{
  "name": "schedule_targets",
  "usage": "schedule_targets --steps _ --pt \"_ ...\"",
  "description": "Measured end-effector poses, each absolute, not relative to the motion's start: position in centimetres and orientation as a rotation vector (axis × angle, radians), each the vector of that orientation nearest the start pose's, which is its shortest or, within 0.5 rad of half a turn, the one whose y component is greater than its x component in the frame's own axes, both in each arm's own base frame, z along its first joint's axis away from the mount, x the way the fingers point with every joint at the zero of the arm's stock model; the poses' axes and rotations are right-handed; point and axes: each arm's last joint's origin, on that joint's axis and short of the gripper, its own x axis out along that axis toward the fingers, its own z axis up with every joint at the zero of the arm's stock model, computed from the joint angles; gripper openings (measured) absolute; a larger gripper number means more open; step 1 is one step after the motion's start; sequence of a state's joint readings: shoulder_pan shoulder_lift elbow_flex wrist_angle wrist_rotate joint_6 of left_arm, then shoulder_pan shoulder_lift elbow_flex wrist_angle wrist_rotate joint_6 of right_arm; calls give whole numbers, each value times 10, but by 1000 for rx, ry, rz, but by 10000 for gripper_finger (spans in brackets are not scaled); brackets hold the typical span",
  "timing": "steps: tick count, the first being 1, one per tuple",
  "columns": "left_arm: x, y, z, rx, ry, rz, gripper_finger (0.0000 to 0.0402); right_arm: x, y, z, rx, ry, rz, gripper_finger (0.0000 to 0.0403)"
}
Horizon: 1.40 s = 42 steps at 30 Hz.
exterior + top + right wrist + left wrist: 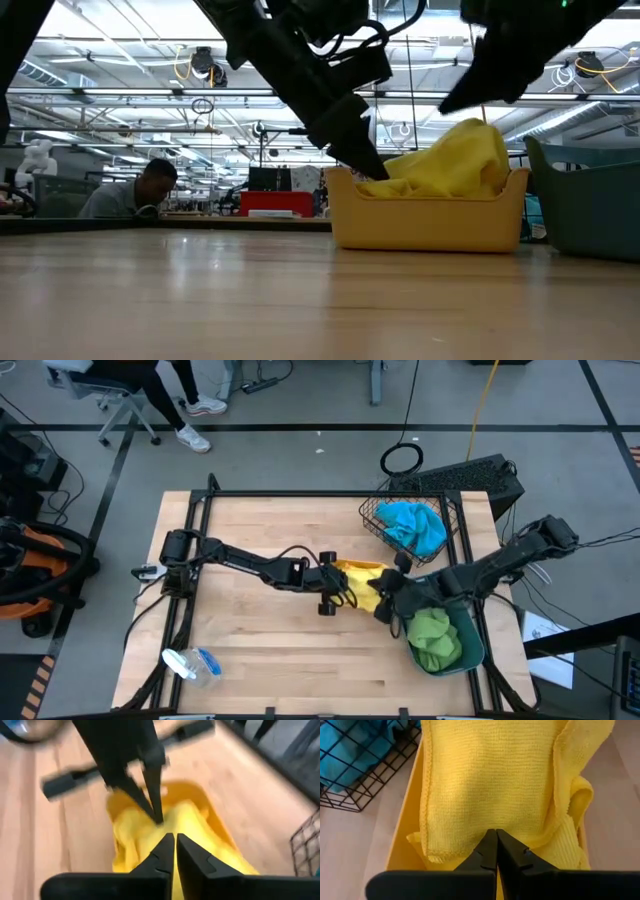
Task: Sort microfiber towel by color & place in baskets
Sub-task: Put the yellow microfiber cloth into the orange bin
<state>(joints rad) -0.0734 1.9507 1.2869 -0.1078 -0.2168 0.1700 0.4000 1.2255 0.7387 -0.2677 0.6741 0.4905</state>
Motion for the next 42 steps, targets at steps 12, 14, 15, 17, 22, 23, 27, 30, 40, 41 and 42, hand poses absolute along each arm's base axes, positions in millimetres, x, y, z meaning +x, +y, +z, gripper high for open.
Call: schedule_targets --steps 12,14,15,17,22,23,27,30,40,41,42 --pt "418 -24 180 262 749 78 8 238 30 205 154 837 -440 1" --pt "418 -24 181 261 740 79 8 242 26 198 156 870 -429 1" --pt "419 -24 182 260 733 80 8 246 23 195 158 877 -419 1" --pt "419 -24 183 258 719 81 8 253 20 189 148 883 -401 0" --pt "420 -25 183 245 708 72 8 267 16 183 104 846 -360 0" --pt "420 -26 183 234 707 65 8 269 17 184 96 848 -356 0" --pt "420 -26 183 216 709 43 8 276 19 202 74 826 -334 0" --pt "419 -27 182 207 719 39 8 279 25 220 61 836 -315 0" --pt "415 -25 177 171 786 51 8 259 52 239 82 1067 -338 0" --pt "415 -25 177 171 786 51 8 257 54 236 88 1094 -353 0" --pt "415 -25 177 171 786 51 8 256 55 232 95 1113 -367 0"
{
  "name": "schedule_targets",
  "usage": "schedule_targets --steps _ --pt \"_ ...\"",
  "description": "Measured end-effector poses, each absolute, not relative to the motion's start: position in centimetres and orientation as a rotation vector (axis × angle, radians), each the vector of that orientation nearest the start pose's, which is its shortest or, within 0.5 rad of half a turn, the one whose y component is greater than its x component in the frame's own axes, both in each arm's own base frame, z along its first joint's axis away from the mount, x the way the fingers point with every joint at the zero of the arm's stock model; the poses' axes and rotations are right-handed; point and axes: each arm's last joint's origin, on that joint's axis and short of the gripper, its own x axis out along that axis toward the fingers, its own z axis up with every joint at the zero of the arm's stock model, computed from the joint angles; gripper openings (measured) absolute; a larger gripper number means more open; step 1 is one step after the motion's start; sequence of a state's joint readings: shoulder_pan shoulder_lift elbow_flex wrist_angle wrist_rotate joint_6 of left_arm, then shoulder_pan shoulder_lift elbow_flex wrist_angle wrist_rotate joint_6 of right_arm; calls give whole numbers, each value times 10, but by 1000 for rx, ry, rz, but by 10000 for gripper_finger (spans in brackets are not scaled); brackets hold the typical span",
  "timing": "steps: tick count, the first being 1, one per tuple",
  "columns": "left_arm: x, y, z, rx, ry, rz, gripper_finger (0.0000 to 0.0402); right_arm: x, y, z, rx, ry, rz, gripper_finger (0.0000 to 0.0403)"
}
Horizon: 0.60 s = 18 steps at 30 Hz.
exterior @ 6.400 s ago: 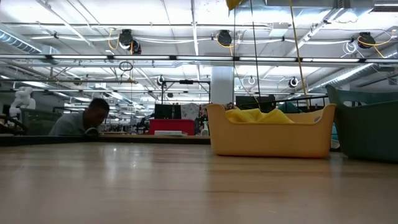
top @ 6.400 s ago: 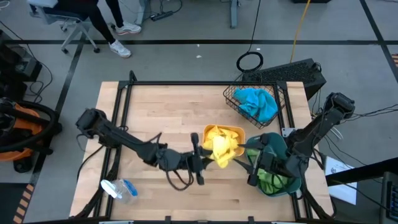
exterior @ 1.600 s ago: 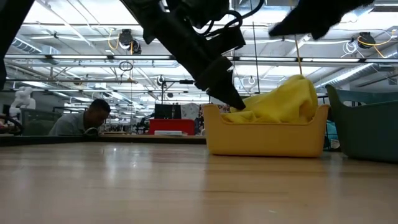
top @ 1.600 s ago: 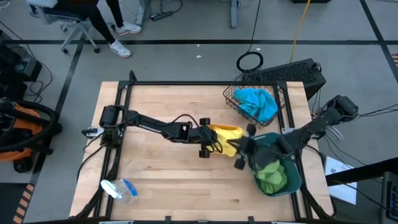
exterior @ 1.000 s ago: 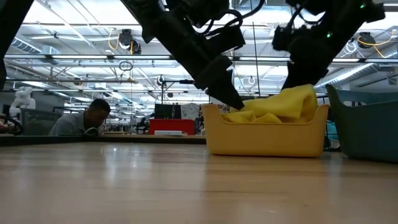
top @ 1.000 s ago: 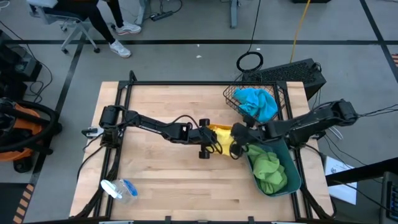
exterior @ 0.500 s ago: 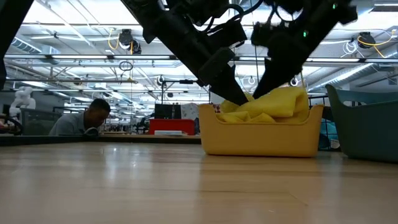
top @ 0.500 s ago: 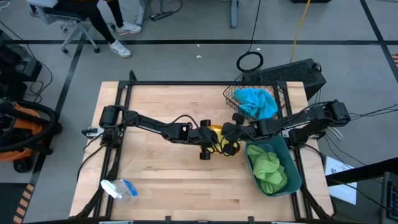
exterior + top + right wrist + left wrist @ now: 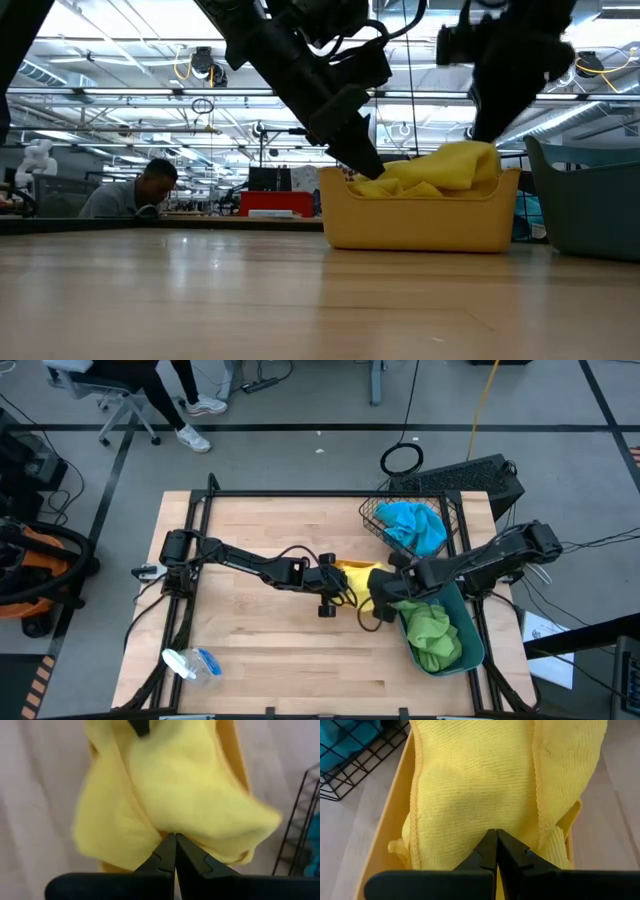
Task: Sort microfiber towel by color & place in baskets
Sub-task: Put the yellow microfiber cloth into the orange bin
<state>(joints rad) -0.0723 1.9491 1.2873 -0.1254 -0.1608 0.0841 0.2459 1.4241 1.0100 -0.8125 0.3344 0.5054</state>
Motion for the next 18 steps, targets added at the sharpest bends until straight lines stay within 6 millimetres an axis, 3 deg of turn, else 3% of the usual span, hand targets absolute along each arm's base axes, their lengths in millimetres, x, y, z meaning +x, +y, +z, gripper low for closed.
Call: schedule_targets --steps 8,18 --pt "416 -25 178 170 776 52 8 273 51 189 49 1168 -374 0" --pt "410 -31 184 141 794 21 8 293 39 155 46 1240 -346 0"
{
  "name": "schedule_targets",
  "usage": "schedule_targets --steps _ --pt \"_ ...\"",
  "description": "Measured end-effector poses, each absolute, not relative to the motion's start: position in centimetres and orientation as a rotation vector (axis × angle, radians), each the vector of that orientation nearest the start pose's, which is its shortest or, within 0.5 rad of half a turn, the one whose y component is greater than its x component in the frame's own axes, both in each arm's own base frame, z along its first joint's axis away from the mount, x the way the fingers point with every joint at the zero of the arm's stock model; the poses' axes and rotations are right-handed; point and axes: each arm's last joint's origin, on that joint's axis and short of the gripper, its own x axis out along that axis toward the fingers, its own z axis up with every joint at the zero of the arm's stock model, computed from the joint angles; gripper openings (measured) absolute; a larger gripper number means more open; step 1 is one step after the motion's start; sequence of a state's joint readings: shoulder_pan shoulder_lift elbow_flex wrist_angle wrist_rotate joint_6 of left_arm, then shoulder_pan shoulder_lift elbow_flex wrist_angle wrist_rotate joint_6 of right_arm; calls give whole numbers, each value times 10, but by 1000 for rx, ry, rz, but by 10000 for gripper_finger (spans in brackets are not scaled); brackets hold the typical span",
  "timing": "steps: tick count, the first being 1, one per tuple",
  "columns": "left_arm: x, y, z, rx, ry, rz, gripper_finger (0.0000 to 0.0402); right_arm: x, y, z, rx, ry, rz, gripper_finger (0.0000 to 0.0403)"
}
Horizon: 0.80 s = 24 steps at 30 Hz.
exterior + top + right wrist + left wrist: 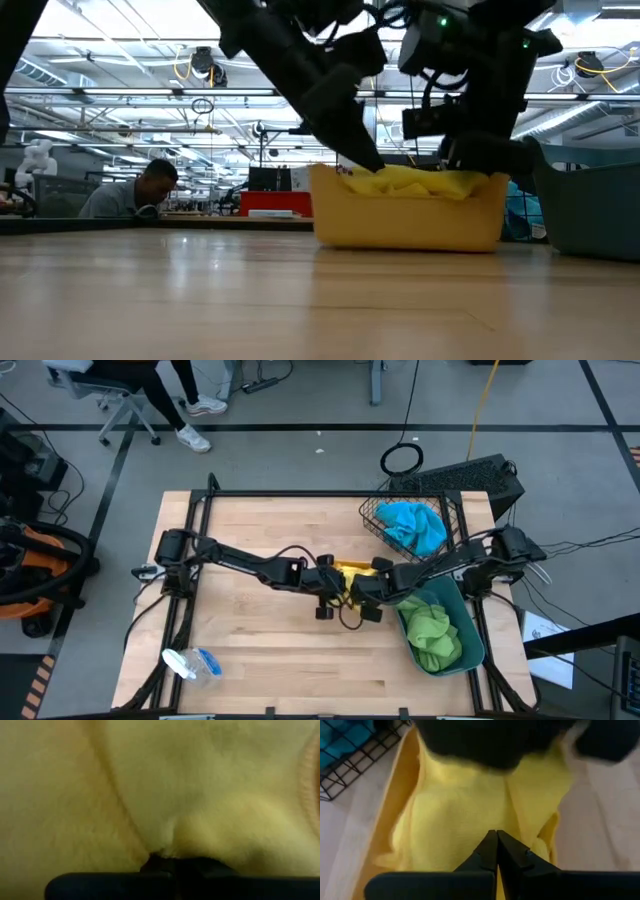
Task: Sort microfiber towel by color & place in baskets
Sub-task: Put the yellow microfiber cloth into the orange bin
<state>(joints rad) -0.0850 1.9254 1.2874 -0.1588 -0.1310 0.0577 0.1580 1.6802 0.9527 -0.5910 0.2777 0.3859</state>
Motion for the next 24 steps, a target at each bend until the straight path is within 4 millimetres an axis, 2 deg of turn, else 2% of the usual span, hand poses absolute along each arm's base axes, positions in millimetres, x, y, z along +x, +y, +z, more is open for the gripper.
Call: schedule_targets --steps 8,12,18,24 --pt "399 -50 204 160 793 -26 8 293 39 156 54 1248 -326 0" --pt "398 -58 206 175 770 -46 8 292 39 157 57 1245 -324 0" --pt "406 -57 205 200 711 -52 8 293 40 159 52 1251 -322 0" --pt "417 -51 200 174 624 -87 8 299 41 171 29 1248 -303 0"
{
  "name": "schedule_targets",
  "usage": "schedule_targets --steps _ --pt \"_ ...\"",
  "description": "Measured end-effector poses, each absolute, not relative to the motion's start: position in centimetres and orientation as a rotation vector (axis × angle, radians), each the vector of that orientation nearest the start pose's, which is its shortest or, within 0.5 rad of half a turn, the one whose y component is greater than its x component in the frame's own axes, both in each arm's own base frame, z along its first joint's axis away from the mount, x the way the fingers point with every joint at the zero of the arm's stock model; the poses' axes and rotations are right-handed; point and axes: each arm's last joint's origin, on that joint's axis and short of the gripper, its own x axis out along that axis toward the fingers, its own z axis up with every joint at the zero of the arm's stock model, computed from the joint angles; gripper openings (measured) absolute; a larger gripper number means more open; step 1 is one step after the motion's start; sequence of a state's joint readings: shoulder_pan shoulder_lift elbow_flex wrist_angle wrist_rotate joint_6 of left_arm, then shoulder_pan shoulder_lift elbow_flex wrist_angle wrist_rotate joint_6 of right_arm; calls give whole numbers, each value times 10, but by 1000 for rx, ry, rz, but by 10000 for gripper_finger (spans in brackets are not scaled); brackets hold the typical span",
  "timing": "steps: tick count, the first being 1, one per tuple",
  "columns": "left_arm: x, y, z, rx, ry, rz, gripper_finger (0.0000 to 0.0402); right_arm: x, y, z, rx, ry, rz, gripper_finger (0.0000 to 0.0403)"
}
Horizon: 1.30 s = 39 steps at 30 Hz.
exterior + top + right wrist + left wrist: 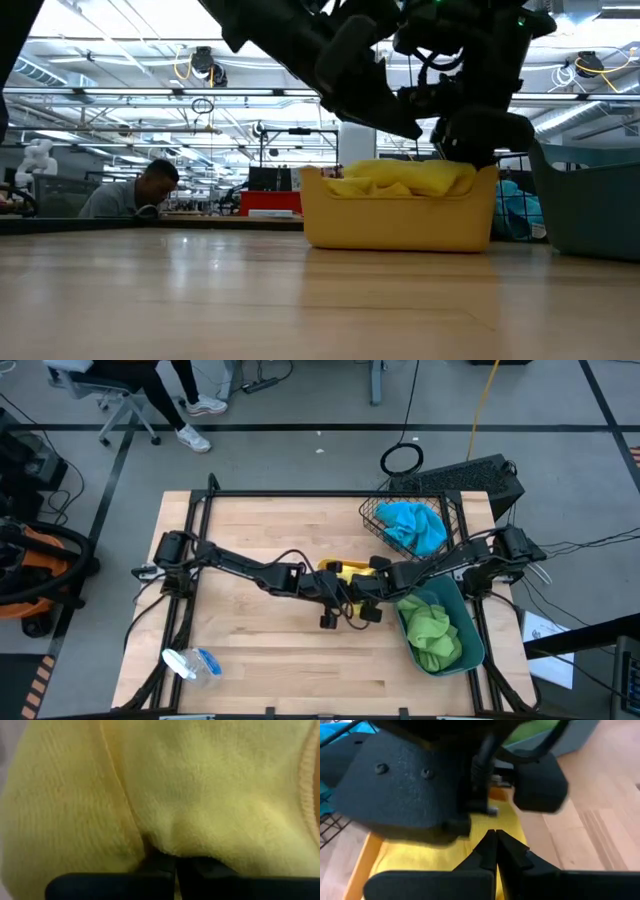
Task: Sort microfiber towel by color & place in baskets
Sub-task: Put the yellow microfiber cloth into the orange bin
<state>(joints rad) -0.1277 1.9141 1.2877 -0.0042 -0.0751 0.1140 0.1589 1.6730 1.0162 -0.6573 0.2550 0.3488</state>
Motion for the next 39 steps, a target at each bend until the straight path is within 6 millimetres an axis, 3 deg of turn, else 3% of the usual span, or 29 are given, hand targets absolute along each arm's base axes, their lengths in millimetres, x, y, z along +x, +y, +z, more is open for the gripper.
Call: schedule_targets --steps 15,26,39 --pt "422 -32 174 184 713 -50 8 294 40 182 17 1337 -335 0" --pt "421 -31 180 193 703 -49 8 291 41 180 -6 1371 -323 0" --pt "417 -17 160 135 743 -28 8 290 45 179 -31 1378 -300 0"
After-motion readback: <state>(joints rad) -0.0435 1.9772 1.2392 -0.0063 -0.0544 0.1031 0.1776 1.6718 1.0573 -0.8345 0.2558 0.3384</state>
